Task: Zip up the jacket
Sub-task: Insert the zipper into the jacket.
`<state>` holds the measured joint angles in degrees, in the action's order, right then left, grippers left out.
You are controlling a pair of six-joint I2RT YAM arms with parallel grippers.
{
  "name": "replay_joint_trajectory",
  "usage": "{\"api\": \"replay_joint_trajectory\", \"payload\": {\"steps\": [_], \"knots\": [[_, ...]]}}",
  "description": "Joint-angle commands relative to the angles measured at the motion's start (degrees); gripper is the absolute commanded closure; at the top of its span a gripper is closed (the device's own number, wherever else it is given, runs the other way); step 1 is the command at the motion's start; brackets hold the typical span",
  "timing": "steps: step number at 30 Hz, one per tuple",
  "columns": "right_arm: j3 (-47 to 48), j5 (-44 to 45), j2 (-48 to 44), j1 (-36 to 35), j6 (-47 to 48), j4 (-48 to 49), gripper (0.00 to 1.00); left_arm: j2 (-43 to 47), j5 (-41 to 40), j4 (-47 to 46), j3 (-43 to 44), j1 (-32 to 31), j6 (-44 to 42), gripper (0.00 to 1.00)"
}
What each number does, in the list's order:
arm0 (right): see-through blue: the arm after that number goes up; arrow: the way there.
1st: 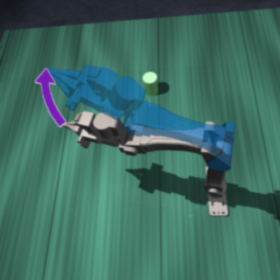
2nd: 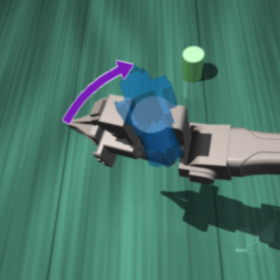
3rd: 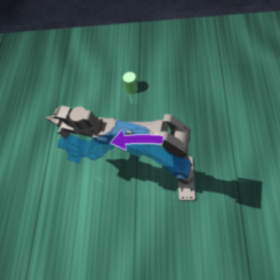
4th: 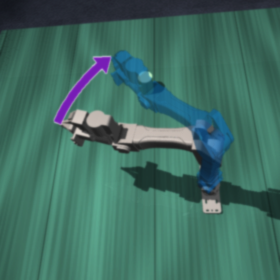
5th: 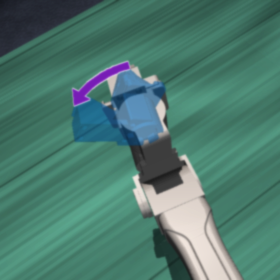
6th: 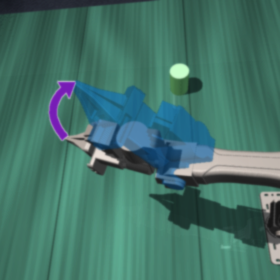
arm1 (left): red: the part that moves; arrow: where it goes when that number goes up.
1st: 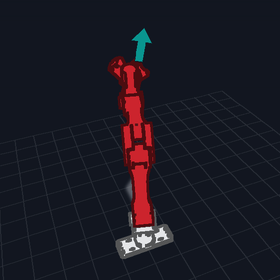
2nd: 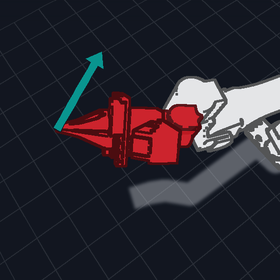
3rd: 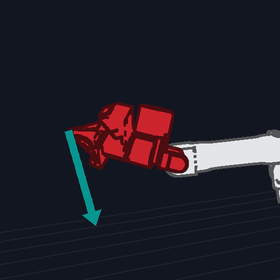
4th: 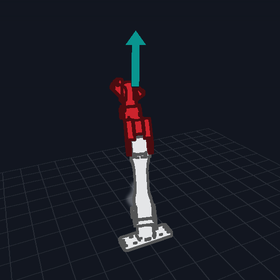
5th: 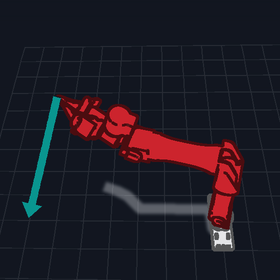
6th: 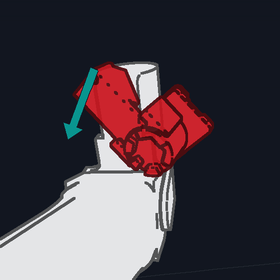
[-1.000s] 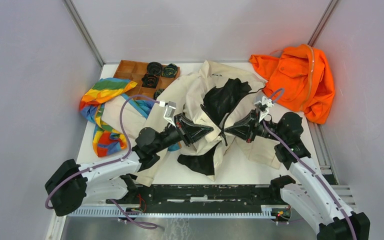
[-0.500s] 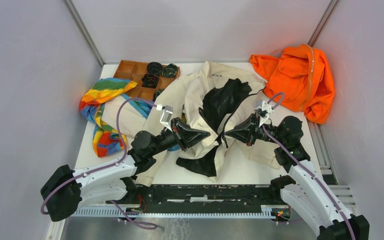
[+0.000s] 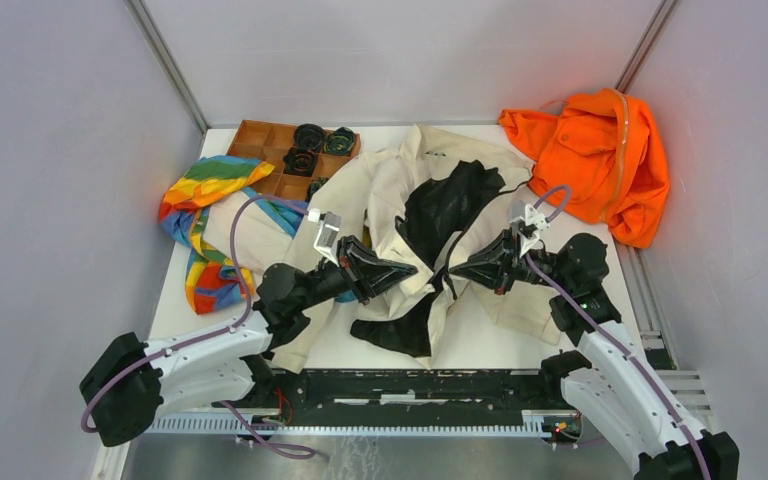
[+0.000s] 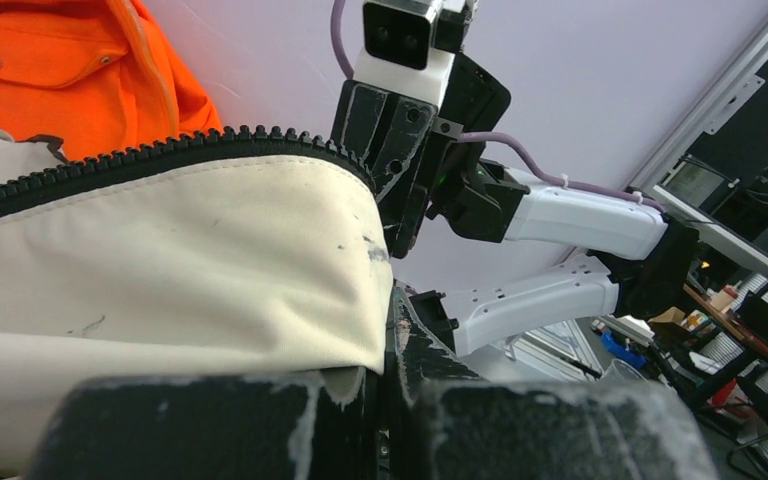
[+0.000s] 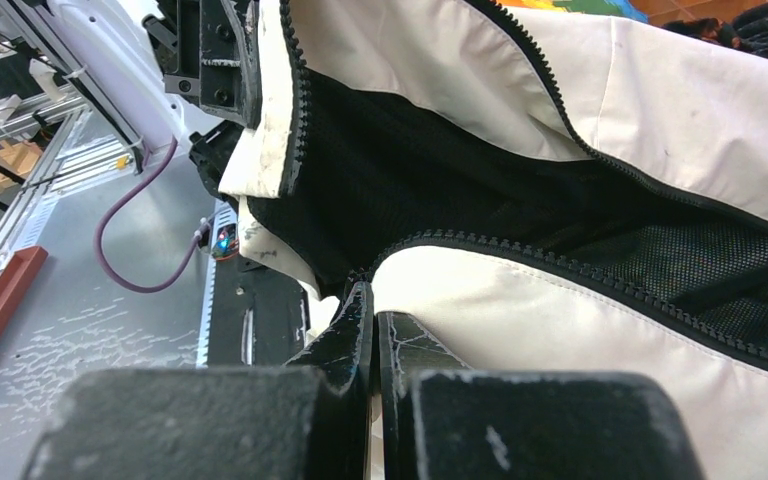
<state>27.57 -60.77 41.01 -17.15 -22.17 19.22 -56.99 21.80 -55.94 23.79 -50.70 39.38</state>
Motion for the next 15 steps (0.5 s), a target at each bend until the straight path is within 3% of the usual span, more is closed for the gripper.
{"api": "replay_joint_trajectory", "payload": {"steps": [1, 15], "knots": [[2.3, -2.0, -1.2, -0.3, -2.7, 5.0, 1.0, 0.5, 2.2, -8.4, -0.5, 0.3, -0.5, 0.98], [2.0, -3.2, -3.8, -0.3, -5.1, 8.2, 1.0, -2.1, 8.9, -10.1, -0.2, 2.1, 2.0, 0.98]]}}
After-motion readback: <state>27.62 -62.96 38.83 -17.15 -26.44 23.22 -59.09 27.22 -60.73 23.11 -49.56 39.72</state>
